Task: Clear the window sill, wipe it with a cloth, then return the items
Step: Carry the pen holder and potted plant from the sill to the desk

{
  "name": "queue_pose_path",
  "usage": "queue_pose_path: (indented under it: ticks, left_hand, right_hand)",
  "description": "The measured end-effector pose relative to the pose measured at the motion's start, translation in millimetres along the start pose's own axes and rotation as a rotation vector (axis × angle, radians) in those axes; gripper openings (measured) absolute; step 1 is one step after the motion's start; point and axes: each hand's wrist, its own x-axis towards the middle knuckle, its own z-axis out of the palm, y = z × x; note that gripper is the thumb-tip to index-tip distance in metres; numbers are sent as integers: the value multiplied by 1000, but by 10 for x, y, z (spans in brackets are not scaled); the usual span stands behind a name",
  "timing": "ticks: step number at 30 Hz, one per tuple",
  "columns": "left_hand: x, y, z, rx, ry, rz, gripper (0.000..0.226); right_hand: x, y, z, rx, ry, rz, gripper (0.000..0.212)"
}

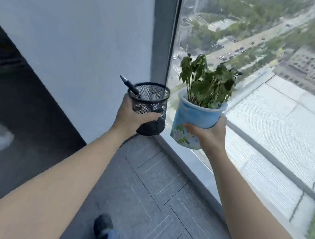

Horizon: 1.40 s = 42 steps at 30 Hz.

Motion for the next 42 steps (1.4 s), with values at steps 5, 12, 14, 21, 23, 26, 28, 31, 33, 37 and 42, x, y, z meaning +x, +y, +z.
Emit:
queue_pose_path:
  ticks: [5,12,14,21,23,26,28,31,33,37,42]
  left_hand:
    - [-415,56,-1052,-52,254,-8,68]
    - [-1347,200,-2699,-21,568,36,63]
    - [-1697,201,-3204,-3,668,41,76]
    - [-2933,175,-4735,40,919,33,60]
    - [-3239,145,-5087,36,1003,12,78]
    - [-3620,107,-5532,45,1094,1,71]
    - [-3810,108,-5785,54,1147,5,68]
    - [-4035,20,-6249,56,1213,17,70]
    - [-4141,-47,-6584,52,1273,26,55]
    - [-4289,-80,-7306,74,1368,-1,57]
    - [-4452,-65,-8199,96,1488,-3,90]
  right_hand:
    - [-260,-325,937,-20,-218,-48,62]
    - [-1085,-728,2496,3,-523,-91,67]
    - [-1443,-829,2943,22,-618,-104,70]
    - [-2724,-1107,4400,48,-886,-187,93]
    - [-3061,-1146,4772,49,-963,-188,91]
    - [-3507,-1195,5272,50,-1057,-208,95]
    - [-3764,-1222,5604,34,-1113,-229,102]
    - [-4103,-1267,6100,45,-1187,-221,100]
    - [-4300,-1307,6463,44,-1235,-224,95]
    - [-4697,-1463,7294,80,-1323,-249,100]
    - [-5166,-1739,8270,124,-1379,-265,93]
